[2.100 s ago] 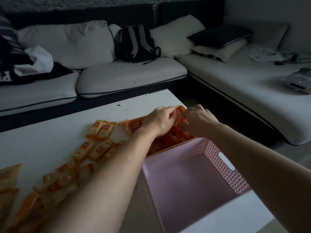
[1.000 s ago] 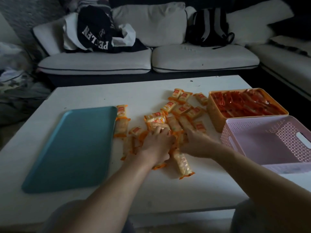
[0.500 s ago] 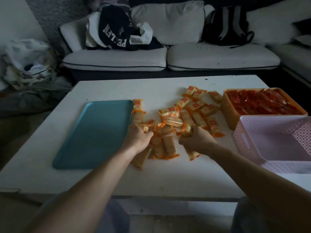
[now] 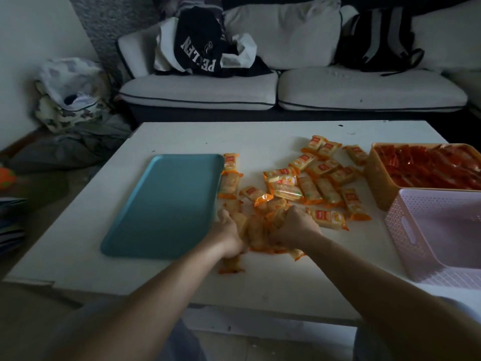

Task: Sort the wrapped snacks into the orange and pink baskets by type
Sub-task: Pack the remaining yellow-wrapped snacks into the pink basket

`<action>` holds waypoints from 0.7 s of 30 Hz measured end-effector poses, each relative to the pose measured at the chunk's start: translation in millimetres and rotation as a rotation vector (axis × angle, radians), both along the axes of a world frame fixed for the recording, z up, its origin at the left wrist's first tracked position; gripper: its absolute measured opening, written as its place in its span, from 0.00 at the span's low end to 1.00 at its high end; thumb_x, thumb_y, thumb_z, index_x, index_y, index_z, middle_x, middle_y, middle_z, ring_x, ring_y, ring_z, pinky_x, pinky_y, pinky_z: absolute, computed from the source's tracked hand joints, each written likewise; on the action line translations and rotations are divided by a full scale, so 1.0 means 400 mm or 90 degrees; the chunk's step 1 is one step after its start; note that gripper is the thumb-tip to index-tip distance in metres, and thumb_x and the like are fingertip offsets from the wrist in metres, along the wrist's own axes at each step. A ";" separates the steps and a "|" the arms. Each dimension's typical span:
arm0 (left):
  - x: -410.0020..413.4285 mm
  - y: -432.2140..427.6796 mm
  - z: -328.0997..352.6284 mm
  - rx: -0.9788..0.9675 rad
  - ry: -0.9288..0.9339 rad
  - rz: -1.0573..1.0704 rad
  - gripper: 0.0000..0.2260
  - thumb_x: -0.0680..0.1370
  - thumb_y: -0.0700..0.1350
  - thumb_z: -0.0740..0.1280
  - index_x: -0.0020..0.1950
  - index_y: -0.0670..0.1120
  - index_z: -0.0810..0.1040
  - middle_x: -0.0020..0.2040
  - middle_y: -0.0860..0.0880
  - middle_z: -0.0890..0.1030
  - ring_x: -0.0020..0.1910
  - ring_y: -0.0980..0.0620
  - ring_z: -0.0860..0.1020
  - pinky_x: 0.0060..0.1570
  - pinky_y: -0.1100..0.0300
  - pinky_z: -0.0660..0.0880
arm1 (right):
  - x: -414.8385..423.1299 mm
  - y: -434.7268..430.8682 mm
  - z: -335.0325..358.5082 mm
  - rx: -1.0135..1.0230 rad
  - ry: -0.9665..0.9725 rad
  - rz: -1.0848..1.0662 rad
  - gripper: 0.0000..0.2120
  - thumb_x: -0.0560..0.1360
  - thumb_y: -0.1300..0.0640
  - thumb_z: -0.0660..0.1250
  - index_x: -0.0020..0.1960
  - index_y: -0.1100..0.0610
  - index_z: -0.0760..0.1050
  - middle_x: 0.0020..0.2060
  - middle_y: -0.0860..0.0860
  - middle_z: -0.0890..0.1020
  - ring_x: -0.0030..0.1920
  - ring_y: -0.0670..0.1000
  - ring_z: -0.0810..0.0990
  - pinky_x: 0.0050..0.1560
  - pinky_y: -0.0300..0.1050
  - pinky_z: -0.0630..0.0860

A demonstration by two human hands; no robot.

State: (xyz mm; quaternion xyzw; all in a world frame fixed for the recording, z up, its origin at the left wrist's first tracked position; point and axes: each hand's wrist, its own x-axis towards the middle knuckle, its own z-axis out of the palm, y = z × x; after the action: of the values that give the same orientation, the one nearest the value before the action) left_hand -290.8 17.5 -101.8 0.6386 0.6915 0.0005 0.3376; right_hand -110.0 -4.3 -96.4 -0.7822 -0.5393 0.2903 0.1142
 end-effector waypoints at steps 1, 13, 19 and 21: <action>-0.012 0.013 0.012 0.006 -0.041 0.031 0.41 0.73 0.45 0.77 0.74 0.41 0.53 0.65 0.40 0.73 0.61 0.42 0.77 0.52 0.55 0.74 | 0.012 0.007 -0.001 -0.008 0.005 -0.004 0.33 0.64 0.44 0.77 0.62 0.59 0.73 0.45 0.51 0.79 0.45 0.52 0.81 0.40 0.46 0.81; 0.006 0.151 0.020 0.186 -0.083 0.074 0.28 0.71 0.49 0.76 0.66 0.44 0.71 0.60 0.43 0.79 0.57 0.41 0.79 0.49 0.56 0.74 | 0.018 0.042 -0.007 -0.042 0.249 -0.122 0.20 0.64 0.52 0.82 0.51 0.58 0.79 0.46 0.55 0.84 0.44 0.52 0.83 0.40 0.46 0.83; 0.010 0.149 0.005 0.125 0.020 0.026 0.31 0.71 0.44 0.75 0.72 0.46 0.67 0.64 0.43 0.78 0.60 0.41 0.79 0.52 0.54 0.76 | -0.033 0.028 -0.005 -0.027 0.158 -0.073 0.24 0.65 0.47 0.81 0.52 0.52 0.71 0.45 0.50 0.78 0.48 0.51 0.78 0.44 0.44 0.77; -0.010 0.143 0.016 0.087 0.013 0.041 0.31 0.71 0.44 0.76 0.70 0.46 0.68 0.62 0.43 0.78 0.58 0.42 0.79 0.52 0.54 0.76 | -0.037 0.022 -0.005 -0.025 0.142 -0.067 0.25 0.65 0.47 0.80 0.55 0.55 0.74 0.45 0.50 0.78 0.48 0.52 0.78 0.45 0.46 0.78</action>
State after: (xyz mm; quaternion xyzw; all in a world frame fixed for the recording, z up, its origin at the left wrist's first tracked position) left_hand -294.8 74.8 -95.6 0.6376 0.7134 0.0517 0.2861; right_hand -125.0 4.6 -98.4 -0.7743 -0.4756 0.3798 0.1733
